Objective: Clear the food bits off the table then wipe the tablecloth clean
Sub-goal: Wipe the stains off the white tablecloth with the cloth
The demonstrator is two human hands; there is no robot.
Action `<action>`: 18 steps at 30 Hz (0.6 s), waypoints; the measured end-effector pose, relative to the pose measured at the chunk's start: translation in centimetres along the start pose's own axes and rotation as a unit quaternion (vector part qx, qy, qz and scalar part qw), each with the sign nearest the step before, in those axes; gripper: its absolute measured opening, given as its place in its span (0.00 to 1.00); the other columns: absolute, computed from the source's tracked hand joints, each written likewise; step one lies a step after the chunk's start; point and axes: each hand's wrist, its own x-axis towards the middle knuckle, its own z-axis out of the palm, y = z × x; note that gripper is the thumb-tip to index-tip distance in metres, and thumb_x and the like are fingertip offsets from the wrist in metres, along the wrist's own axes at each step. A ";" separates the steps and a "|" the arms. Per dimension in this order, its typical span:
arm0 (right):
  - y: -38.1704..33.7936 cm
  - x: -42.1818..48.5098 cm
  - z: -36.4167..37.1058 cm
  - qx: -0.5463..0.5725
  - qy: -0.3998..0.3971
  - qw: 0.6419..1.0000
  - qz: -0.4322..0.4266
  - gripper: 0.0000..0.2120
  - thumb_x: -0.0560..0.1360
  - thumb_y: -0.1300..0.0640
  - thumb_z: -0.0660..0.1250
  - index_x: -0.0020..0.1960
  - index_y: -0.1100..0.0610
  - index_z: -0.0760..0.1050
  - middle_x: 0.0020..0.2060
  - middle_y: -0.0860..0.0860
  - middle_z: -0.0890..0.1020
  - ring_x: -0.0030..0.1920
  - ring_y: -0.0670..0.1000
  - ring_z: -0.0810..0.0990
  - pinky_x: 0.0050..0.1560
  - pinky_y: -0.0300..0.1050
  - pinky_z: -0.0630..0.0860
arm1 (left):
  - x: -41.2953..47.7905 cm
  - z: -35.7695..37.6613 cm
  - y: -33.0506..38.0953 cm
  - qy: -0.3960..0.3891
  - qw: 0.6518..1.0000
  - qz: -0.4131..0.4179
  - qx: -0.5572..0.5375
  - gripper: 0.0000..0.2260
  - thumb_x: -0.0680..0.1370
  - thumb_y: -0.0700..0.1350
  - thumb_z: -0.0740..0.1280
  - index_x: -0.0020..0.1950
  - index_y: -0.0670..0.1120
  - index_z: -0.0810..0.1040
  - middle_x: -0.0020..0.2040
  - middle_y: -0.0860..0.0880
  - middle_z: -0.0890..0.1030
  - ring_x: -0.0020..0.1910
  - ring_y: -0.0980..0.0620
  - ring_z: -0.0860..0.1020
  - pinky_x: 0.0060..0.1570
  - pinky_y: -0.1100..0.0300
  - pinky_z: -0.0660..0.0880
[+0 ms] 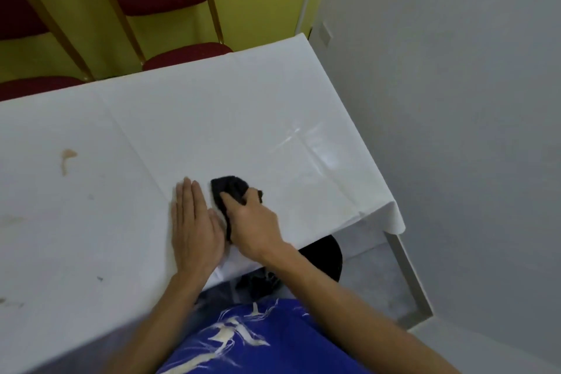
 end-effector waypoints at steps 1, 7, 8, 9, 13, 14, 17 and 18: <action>0.0 -0.4 0.7 -0.016 -0.009 1.000 -0.014 0.29 0.78 0.56 0.63 0.76 0.49 0.59 0.61 0.61 0.67 0.46 0.64 0.77 0.41 0.52 0.74 | -1.2 0.2 -0.5 0.002 1.000 -0.005 0.006 0.27 0.82 0.46 0.48 0.80 0.37 0.51 0.81 0.41 0.51 0.81 0.45 0.49 0.79 0.48 0.47; 10.1 -1.1 -4.8 -0.115 0.055 0.991 0.041 0.24 0.78 0.51 0.62 0.72 0.35 0.65 0.51 0.53 0.68 0.37 0.57 0.74 0.35 0.47 0.72 | -3.4 0.4 -2.0 0.008 0.999 -0.005 0.041 0.26 0.83 0.48 0.48 0.79 0.36 0.57 0.80 0.41 0.56 0.80 0.44 0.53 0.78 0.45 0.52; 12.0 -1.0 -6.1 -0.116 0.078 0.987 0.077 0.24 0.79 0.50 0.61 0.72 0.34 0.65 0.50 0.52 0.67 0.36 0.57 0.73 0.36 0.49 0.74 | -3.2 0.5 -1.7 0.007 0.999 -0.008 0.042 0.26 0.82 0.48 0.48 0.78 0.36 0.58 0.80 0.41 0.57 0.80 0.44 0.54 0.78 0.45 0.52; 13.7 -0.6 -7.4 -0.115 0.098 0.982 0.112 0.23 0.79 0.51 0.61 0.71 0.33 0.65 0.49 0.51 0.67 0.36 0.56 0.73 0.38 0.49 0.74 | -3.1 0.4 -1.5 0.006 0.999 -0.008 0.042 0.26 0.82 0.48 0.49 0.78 0.36 0.58 0.80 0.41 0.57 0.80 0.44 0.54 0.78 0.45 0.52; 16.6 1.5 -10.6 -0.074 0.151 0.960 0.223 0.23 0.78 0.56 0.59 0.70 0.39 0.70 0.51 0.55 0.71 0.40 0.59 0.75 0.45 0.49 0.75 | -3.0 0.1 -1.9 0.001 0.999 0.002 0.052 0.26 0.83 0.48 0.47 0.78 0.36 0.58 0.80 0.41 0.57 0.80 0.44 0.54 0.78 0.46 0.53; 15.9 1.9 -10.6 -0.048 0.173 0.954 0.242 0.22 0.78 0.56 0.57 0.70 0.41 0.70 0.52 0.56 0.71 0.40 0.59 0.75 0.46 0.49 0.76 | -3.2 0.1 -2.1 0.005 0.998 0.003 0.055 0.26 0.83 0.48 0.48 0.78 0.36 0.58 0.80 0.41 0.57 0.80 0.44 0.54 0.78 0.46 0.53; 10.8 2.8 -8.5 -0.002 0.205 0.958 0.200 0.19 0.82 0.54 0.54 0.71 0.44 0.69 0.52 0.53 0.67 0.42 0.59 0.75 0.48 0.49 0.74 | -3.4 0.1 -2.4 0.009 0.998 0.001 0.059 0.26 0.83 0.48 0.48 0.79 0.37 0.57 0.80 0.42 0.57 0.80 0.45 0.54 0.78 0.47 0.52; 8.6 3.1 -7.1 0.002 0.193 0.968 0.161 0.19 0.82 0.53 0.54 0.72 0.43 0.68 0.51 0.53 0.67 0.43 0.59 0.75 0.48 0.48 0.74 | -3.5 0.1 -2.5 0.012 0.998 0.002 0.060 0.26 0.83 0.48 0.48 0.79 0.37 0.57 0.80 0.42 0.57 0.80 0.45 0.54 0.78 0.47 0.52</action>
